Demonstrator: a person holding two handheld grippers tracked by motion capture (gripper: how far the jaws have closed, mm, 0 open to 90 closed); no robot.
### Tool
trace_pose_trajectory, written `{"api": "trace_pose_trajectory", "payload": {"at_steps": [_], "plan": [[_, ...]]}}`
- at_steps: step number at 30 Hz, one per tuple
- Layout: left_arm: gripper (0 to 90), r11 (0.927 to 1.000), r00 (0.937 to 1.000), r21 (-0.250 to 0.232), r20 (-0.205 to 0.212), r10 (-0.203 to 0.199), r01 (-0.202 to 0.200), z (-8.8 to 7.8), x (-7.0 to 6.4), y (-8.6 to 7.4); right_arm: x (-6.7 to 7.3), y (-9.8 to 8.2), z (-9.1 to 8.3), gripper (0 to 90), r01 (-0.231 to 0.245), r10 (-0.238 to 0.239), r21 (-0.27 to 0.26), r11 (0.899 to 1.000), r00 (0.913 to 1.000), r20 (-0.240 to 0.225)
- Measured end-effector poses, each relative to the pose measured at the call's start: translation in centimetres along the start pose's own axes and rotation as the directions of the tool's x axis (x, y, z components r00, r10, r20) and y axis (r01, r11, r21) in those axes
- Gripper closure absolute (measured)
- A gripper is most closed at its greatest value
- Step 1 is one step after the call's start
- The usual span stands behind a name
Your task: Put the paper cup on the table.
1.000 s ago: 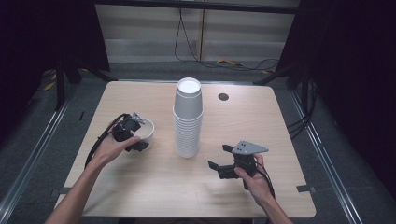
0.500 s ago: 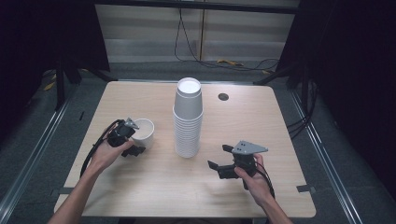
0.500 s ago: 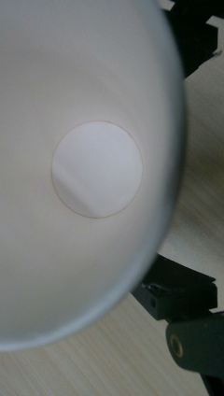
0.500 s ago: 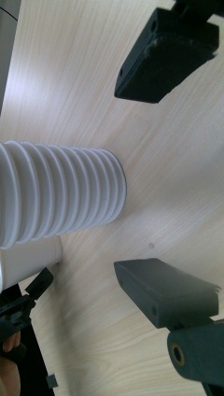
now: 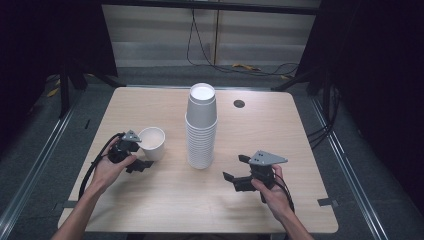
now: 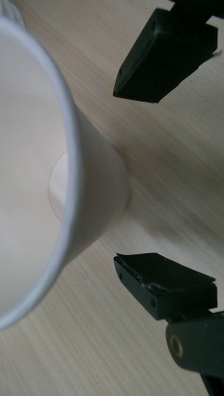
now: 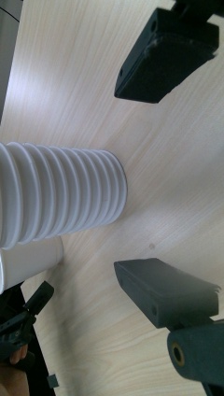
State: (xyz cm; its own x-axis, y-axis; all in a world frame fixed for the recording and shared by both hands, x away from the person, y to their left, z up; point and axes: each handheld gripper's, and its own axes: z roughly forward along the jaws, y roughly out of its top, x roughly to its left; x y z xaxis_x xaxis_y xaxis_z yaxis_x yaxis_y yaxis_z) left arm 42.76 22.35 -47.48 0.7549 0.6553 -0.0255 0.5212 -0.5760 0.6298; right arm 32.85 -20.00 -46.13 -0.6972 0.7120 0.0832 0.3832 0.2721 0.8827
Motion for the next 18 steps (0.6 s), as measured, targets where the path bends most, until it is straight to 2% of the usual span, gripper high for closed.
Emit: {"api": "trace_pose_trajectory", "payload": {"at_steps": [10, 13, 16, 18], "plan": [[15.8, 0.9946, 0.9983, -0.095, -0.038, -0.045, 0.042, -2.0, -1.0, -1.4, 0.1, 0.0, 0.0, 14.0, 0.007, -0.007, -0.002, 1.0, 1.0, -0.001], [16.1, 0.9927, 0.9989, -0.115, -0.024, -0.04, 0.037, -2.4, -1.7, -1.6, 0.0, 0.0, 0.0, 14.0, 0.001, -0.001, -0.003, 1.0, 1.0, 0.002], [15.6, 0.9874, 0.9988, -0.152, -0.014, -0.047, 0.044, -2.6, -2.3, -1.8, 0.0, 0.0, -0.1, 14.0, -0.001, 0.001, -0.004, 1.0, 1.0, 0.003], [15.7, 0.9813, 0.998, -0.182, 0.023, -0.059, 0.062, -2.7, -2.8, -2.0, 0.0, 0.0, -0.1, 14.0, 0.003, -0.003, -0.006, 1.0, 1.0, 0.002]]}}
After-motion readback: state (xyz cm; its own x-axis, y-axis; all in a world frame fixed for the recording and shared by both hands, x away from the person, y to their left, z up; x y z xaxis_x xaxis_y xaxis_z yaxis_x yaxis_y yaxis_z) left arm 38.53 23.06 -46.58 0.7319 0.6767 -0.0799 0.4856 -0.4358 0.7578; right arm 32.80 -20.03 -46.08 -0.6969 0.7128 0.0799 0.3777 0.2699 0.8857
